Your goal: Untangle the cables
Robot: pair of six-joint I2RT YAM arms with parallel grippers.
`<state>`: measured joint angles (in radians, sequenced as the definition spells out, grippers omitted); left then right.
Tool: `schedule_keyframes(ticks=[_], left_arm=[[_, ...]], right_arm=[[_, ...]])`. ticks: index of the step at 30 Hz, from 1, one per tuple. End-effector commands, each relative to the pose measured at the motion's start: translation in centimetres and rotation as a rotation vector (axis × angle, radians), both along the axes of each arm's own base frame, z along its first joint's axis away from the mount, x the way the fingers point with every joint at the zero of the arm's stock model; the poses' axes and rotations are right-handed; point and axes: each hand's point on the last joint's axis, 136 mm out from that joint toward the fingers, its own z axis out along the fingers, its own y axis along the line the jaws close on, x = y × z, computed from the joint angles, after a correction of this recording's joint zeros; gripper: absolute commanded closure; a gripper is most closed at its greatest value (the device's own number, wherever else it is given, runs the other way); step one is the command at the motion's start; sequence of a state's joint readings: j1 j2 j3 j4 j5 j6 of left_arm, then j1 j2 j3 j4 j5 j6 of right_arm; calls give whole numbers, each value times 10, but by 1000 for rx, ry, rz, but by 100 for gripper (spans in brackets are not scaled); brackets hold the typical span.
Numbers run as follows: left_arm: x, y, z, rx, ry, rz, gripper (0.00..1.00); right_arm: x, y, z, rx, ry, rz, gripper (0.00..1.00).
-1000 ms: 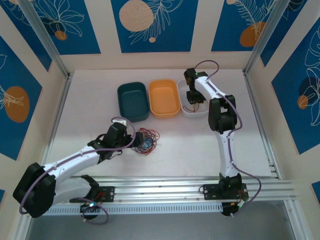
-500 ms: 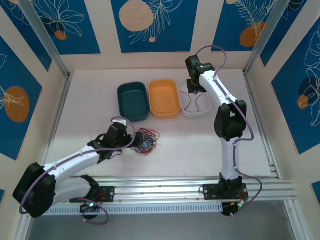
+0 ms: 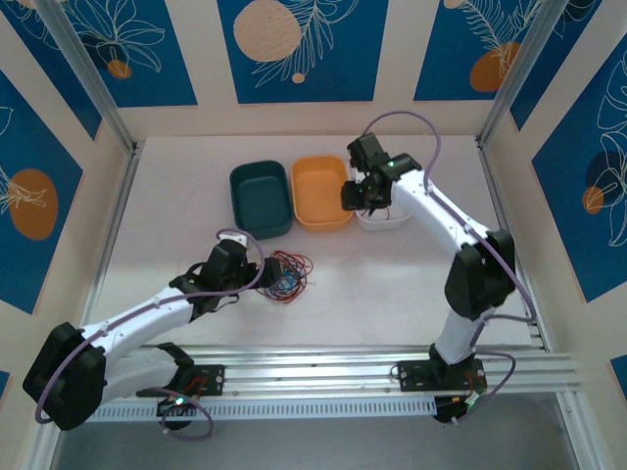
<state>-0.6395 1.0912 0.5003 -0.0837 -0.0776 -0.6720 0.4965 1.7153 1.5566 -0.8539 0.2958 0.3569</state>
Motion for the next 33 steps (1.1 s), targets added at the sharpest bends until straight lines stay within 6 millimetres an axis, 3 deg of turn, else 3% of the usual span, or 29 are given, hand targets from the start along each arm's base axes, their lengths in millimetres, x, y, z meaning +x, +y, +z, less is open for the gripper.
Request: schedule_keyframes(ticks=[1, 6, 11, 18, 24, 28, 33], left_arm=[[5, -4, 14, -38, -26, -14, 0], [8, 1, 9, -78, -4, 21, 0], [11, 6, 1, -102, 18, 50, 4], [14, 6, -9, -108, 39, 59, 15], [14, 3, -17, -122, 56, 65, 19], [13, 3, -24, -116, 72, 66, 22], [11, 5, -31, -102, 90, 68, 28]], right_arm=[[-32, 51, -6, 176, 28, 116, 50], [-78, 92, -38, 159, 32, 288, 52], [-101, 102, -68, 101, 55, 322, 53], [-106, 105, -101, 95, 103, 322, 54], [-100, 113, -121, 83, 130, 327, 58], [-98, 117, -123, 87, 131, 327, 64], [-98, 115, -115, 94, 112, 318, 78]])
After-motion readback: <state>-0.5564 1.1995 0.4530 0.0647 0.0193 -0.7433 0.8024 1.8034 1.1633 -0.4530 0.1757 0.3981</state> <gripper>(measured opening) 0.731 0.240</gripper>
